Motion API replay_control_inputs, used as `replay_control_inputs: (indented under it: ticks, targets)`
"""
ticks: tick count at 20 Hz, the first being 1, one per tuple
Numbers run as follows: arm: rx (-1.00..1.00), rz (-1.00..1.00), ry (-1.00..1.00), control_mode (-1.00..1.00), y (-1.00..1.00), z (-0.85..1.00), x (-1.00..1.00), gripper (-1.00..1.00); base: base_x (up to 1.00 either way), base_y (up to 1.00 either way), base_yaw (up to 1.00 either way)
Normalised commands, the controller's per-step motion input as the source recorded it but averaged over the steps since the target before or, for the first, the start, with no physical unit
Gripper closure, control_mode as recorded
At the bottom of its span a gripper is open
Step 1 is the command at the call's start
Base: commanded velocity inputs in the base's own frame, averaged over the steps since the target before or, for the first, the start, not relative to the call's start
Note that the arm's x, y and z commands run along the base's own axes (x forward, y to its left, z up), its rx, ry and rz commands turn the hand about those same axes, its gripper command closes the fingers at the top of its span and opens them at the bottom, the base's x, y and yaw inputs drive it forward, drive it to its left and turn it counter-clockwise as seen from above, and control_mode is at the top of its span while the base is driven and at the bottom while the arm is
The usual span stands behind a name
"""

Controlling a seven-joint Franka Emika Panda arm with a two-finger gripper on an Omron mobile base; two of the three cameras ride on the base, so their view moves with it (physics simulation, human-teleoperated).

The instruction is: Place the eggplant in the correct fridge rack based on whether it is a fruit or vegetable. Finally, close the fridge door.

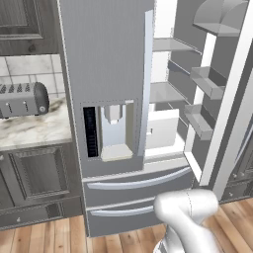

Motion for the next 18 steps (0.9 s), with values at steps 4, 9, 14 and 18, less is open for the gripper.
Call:
replay_control_inputs:
  ticks: [4, 9, 14, 18]
  targets:
    - [0.52, 0.00, 0.00, -1.00, -1.00, -0.53, 0.00, -1.00, 0.00, 0.00, 0.00]
    - [0.56, 0.00, 0.00, -1.00, -1.00, -0.19, 0.38, -1.00, 0.00, 0.00, 0.00]
    - [0.34, 0.05, 0.00, -1.00, -0.90, -0.28, 0.80, -1.00, 0.00, 0.00, 0.00]
    - [0.19, 0.04, 0.00, -1.00, -0.63, -0.49, 0.81, -1.00, 0.00, 0.00, 0.00]
